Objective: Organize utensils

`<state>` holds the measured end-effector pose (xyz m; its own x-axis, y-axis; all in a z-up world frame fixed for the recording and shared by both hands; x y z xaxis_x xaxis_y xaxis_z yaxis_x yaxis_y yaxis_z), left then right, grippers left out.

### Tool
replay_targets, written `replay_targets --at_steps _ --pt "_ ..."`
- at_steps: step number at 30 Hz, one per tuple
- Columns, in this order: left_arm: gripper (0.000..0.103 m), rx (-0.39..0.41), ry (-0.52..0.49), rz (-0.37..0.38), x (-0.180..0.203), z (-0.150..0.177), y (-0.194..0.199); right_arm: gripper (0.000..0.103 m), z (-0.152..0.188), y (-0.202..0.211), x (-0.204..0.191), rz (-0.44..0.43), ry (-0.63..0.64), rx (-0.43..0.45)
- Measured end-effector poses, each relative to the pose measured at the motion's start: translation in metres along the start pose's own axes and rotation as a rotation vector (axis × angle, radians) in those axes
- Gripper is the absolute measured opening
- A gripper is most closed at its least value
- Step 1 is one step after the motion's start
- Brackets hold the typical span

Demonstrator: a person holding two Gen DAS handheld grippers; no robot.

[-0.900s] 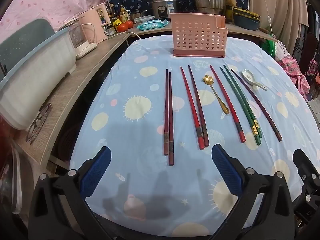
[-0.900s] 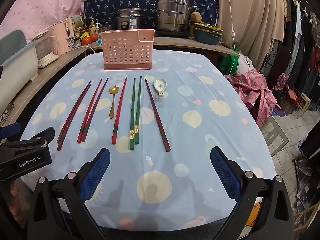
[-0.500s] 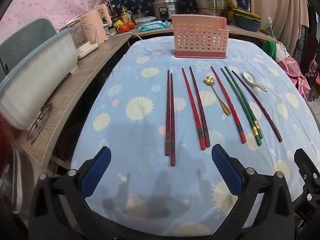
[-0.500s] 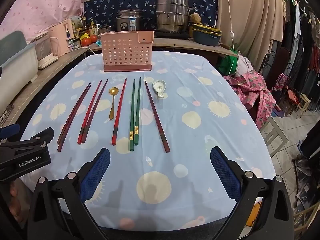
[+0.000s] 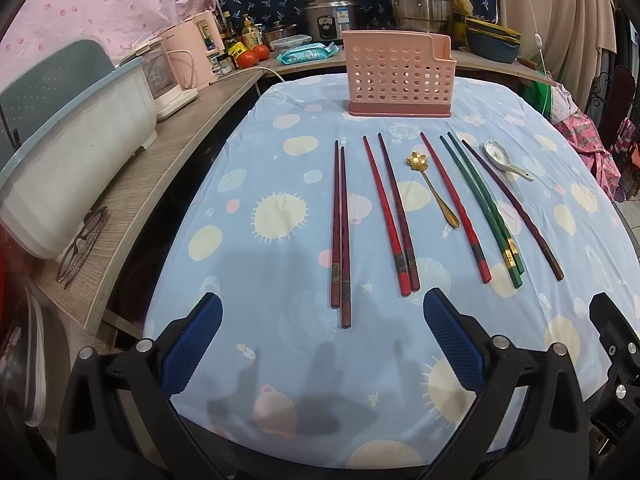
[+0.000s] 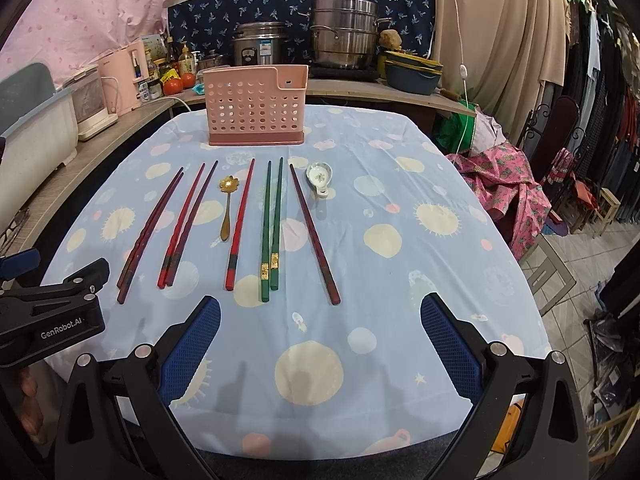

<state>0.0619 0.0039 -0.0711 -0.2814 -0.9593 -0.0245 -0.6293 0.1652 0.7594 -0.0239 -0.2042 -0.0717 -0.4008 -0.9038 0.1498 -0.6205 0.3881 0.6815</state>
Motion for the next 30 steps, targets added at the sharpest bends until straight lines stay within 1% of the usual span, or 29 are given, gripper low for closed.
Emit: replay_targets --at_steps 30 --pt "0.096 -0.006 0.001 -0.002 0.0019 0.0055 -0.0015 0.096 0.0008 -0.0006 -0.0002 -0.001 -0.002 -0.001"
Point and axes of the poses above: each gripper's, at about its wrist camera, not at the fingertips, and y roughly against the way its jaws point, x to its right, z to its underside, the point moved 10 cm from there along -y, roughly the way its jaws point, and after that the axes turned 10 degrees about z, right-handed, at the moved point
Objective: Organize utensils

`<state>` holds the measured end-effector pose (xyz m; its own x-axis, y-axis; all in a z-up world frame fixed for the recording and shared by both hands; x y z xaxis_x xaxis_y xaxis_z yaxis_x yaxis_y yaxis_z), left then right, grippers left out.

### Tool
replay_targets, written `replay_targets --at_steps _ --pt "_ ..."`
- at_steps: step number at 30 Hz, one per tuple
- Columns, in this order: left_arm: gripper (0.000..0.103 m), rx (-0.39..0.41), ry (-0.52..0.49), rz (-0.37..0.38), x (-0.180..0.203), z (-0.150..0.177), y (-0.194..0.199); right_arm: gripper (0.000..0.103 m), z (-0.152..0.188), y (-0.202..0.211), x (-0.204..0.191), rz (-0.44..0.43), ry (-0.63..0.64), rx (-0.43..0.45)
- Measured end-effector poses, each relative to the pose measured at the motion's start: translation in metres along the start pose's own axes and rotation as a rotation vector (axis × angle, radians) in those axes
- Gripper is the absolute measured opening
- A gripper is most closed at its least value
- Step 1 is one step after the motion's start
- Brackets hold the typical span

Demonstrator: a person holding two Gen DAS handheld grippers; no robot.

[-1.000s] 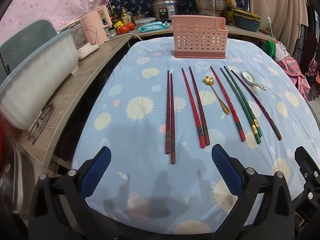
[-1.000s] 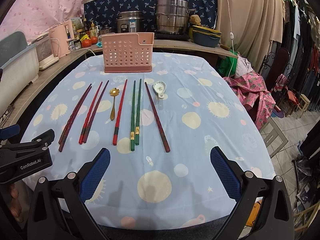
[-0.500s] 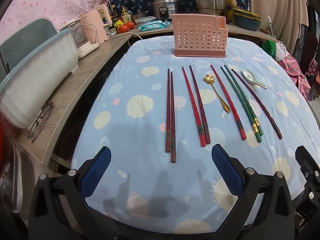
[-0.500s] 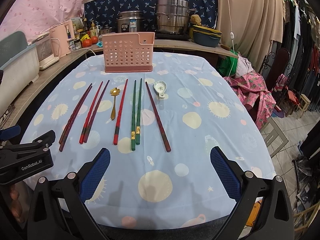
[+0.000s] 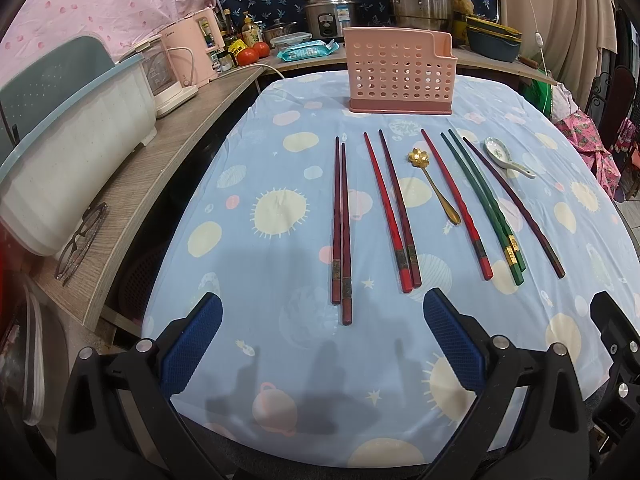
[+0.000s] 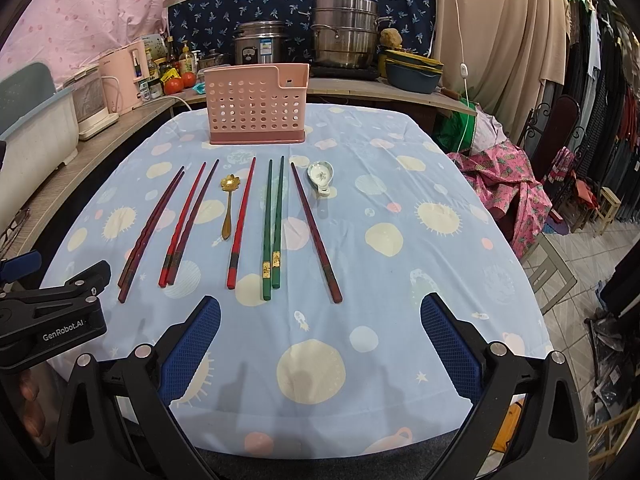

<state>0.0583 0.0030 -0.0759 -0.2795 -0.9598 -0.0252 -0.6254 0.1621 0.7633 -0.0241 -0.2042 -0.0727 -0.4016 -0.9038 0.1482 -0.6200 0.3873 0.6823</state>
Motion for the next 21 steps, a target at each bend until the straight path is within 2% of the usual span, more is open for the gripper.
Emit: replay_targets --at_steps 21 --pt "0.096 -0.004 0.001 0.002 -0.001 0.0007 -0.0008 0.096 0.0015 0.0011 -0.0028 -0.006 0.0 -0.002"
Point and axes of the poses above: each gripper's, at about its wrist camera, not at the fingertips, and y roughly against the way its jaws point, x to its right, z to its underside, the point moved 10 cm from there along -y, roughly the way its jaws point, and after that the axes turned 10 degrees about z, right-handed, at the moved point
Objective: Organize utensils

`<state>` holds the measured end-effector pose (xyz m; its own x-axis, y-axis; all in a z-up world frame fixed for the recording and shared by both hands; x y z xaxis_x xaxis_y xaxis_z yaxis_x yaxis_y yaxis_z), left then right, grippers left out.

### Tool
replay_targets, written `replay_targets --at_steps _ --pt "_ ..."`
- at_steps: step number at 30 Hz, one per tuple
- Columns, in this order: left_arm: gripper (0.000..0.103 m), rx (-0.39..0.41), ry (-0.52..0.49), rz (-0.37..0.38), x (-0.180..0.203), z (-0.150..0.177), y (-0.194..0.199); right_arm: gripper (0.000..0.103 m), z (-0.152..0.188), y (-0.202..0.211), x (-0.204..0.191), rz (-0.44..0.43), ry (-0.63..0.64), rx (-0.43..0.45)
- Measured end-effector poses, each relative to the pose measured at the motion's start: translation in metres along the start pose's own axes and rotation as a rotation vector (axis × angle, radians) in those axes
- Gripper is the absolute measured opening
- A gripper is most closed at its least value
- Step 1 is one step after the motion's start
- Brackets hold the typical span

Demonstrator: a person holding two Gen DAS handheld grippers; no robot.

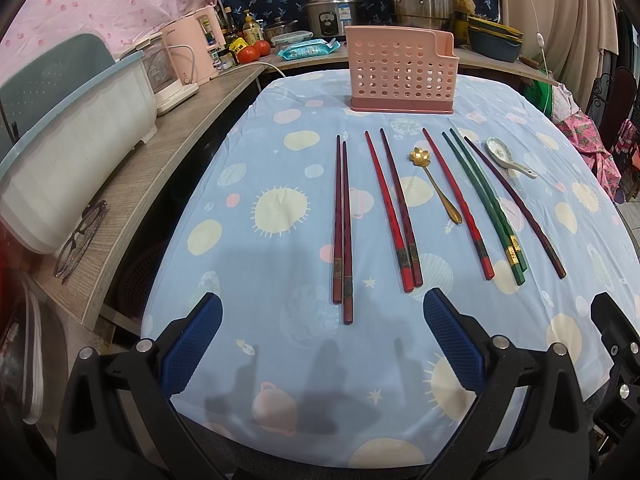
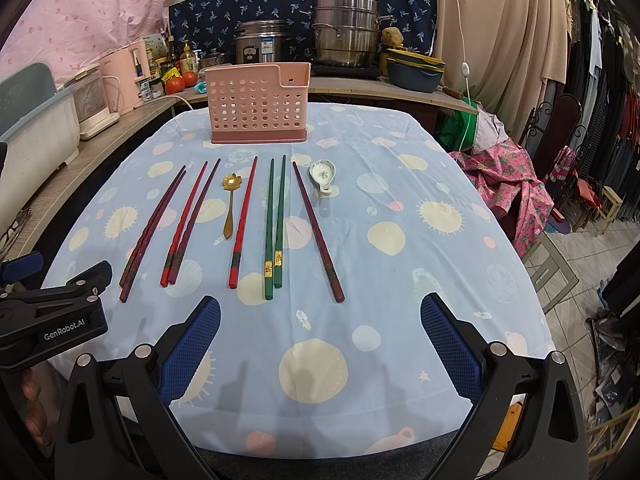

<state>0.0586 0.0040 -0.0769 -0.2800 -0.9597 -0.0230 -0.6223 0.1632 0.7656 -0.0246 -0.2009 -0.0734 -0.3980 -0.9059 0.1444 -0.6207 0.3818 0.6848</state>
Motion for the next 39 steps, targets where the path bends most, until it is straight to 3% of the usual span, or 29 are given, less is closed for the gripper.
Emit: replay_targets --at_steps 28,35,39 --pt "0.096 -0.018 0.011 0.007 -0.003 -0.002 -0.005 0.096 0.001 -0.001 -0.006 -0.006 -0.003 -0.01" --pt "0.096 -0.071 0.099 0.0 -0.031 -0.005 -0.029 0.096 -0.001 -0.018 0.0 -0.011 -0.023 -0.049" --pt "0.096 -0.082 0.097 -0.011 -0.044 -0.011 -0.046 0.096 -0.003 -0.031 0.001 -0.01 -0.029 -0.072"
Point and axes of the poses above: each gripper's, at about its wrist camera, not at the fingertips, and y roughly against the way its jaws point, x to its right, z to its underside, the point moved 10 cm from there along -y, roughly the way its jaws point, and after that the axes turned 10 degrees about z, right-handed, at the moved point
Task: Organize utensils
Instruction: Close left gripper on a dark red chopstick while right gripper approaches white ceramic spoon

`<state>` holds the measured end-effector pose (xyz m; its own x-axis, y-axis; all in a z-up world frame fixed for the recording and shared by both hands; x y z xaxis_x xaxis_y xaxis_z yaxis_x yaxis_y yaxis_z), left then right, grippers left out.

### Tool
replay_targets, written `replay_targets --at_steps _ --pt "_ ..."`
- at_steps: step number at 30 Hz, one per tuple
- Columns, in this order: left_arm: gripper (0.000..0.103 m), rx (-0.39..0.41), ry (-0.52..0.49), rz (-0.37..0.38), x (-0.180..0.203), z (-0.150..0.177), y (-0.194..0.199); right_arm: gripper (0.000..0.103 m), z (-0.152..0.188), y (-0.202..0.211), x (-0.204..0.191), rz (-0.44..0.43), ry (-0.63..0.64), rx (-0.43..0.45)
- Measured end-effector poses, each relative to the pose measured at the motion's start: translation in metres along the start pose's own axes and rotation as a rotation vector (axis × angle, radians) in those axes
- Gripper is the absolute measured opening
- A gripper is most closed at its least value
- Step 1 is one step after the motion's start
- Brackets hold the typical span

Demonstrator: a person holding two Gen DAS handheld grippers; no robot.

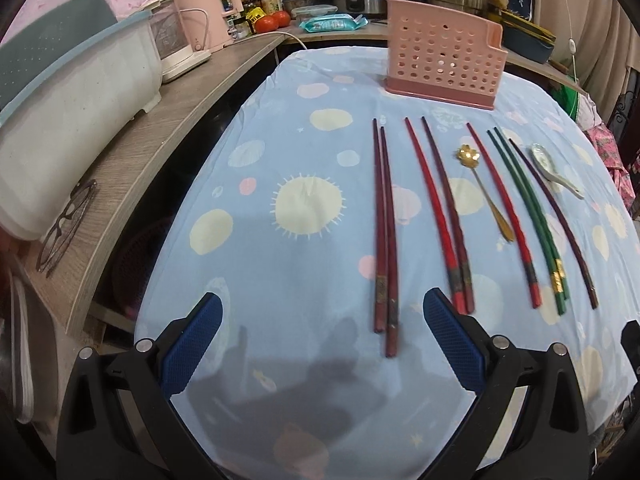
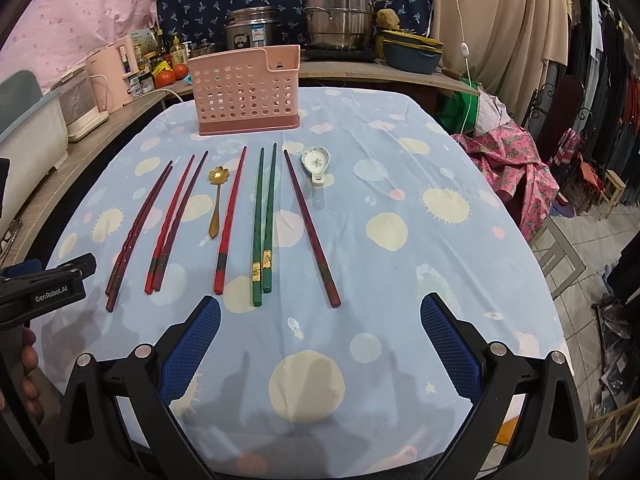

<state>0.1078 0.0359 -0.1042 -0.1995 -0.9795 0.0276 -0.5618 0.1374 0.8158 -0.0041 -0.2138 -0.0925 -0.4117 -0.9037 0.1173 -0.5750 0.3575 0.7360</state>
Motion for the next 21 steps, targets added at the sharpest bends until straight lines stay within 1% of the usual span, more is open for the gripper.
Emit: replay_targets --at_steps 3,6,7,9,14,18,20,21 --pt "0.095 -0.016 0.009 0.002 -0.007 -0.005 -0.014 0.096 -0.003 -0.01 -0.001 0.004 0.001 -0.014" --pt "0.091 -0.043 0.018 0.017 -0.01 -0.006 -0.027 0.095 -0.006 -0.018 -0.002 0.006 0.001 -0.022" --pt "0.086 -0.055 0.022 0.031 -0.011 -0.006 -0.032 0.094 -0.007 -0.021 -0.002 0.005 0.0 -0.024" --pt "0.084 -0.077 0.032 0.056 -0.011 -0.004 -0.04 0.093 -0.009 -0.027 -0.004 0.003 -0.001 -0.035" --pt "0.082 -0.08 0.014 0.076 -0.005 -0.006 -0.047 0.093 -0.011 -0.037 -0.01 0.005 0.006 -0.056" --pt "0.081 -0.083 0.007 0.079 -0.004 -0.005 -0.052 0.092 -0.012 -0.042 -0.014 0.005 0.016 -0.066" --pt "0.076 -0.086 0.006 0.078 -0.006 -0.005 -0.054 0.092 -0.011 -0.043 -0.015 0.004 0.017 -0.07" --pt "0.076 -0.092 0.011 0.088 -0.007 -0.004 -0.055 0.092 -0.011 -0.044 -0.015 0.004 0.017 -0.072"
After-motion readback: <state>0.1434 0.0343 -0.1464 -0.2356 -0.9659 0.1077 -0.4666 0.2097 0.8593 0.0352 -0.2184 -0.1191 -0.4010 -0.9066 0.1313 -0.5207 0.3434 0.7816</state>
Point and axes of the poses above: each gripper's, at about its wrist camera, not at the fingertips, and y roughly against the way its jaws point, x to its right, z to its underside, the point moved 10 cm from there along -y, roughly the way its jaws point, and after that the axes turned 10 degrees about z, right-handed, at the moved point
